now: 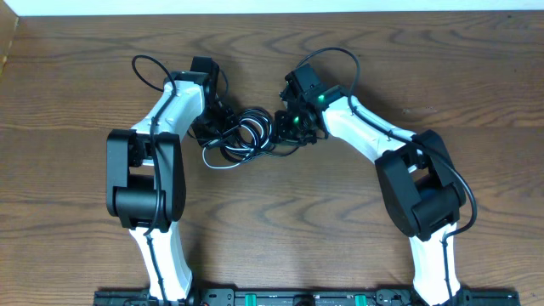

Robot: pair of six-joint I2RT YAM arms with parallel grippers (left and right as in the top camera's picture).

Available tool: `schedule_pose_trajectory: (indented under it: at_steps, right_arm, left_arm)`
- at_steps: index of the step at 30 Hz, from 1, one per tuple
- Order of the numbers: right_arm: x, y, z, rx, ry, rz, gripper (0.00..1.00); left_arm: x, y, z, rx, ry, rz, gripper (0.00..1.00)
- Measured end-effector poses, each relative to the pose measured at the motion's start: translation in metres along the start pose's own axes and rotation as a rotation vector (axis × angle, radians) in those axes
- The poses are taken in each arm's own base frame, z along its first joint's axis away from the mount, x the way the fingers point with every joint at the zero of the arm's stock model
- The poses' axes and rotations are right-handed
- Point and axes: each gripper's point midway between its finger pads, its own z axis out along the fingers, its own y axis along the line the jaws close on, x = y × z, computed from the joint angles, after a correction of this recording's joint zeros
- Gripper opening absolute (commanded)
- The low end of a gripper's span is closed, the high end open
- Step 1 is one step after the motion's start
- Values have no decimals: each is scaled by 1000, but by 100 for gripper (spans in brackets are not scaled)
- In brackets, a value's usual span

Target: Untangle cables

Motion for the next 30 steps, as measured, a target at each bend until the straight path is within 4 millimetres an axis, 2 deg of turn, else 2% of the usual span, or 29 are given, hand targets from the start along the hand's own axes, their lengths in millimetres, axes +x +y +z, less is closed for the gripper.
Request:
schedule_pose_trajectory:
  at_steps: [3, 7, 11, 14, 17, 20, 23, 30]
  right_arm:
    - [4, 6, 2, -13, 13, 20, 14]
    - [4, 8, -2, -47, 27, 27, 18]
    - [-14, 3, -28, -83, -18, 57, 15]
    - [-30, -10, -54, -67, -78, 92, 13]
    - [-39, -37, -69, 23, -125, 141, 10]
    - [-39, -61, -70, 152, -157, 163, 9]
    - [-43, -73, -69, 240, -208, 153, 7]
    - [-51, -78, -69, 316, -278, 135, 8]
  left_arm:
    - [0, 0, 0, 0, 0, -2, 8]
    - [0, 0, 0, 0, 0, -2, 8]
    - [0, 0, 0, -3, -2, -2, 8]
    - [0, 0, 0, -3, -2, -2, 8]
    - [0, 0, 0, -3, -2, -2, 8]
    - [0, 0, 0, -3, -2, -2, 8]
    - [0, 0, 0, -3, -2, -2, 8]
    - [0, 0, 0, -3, -2, -2, 8]
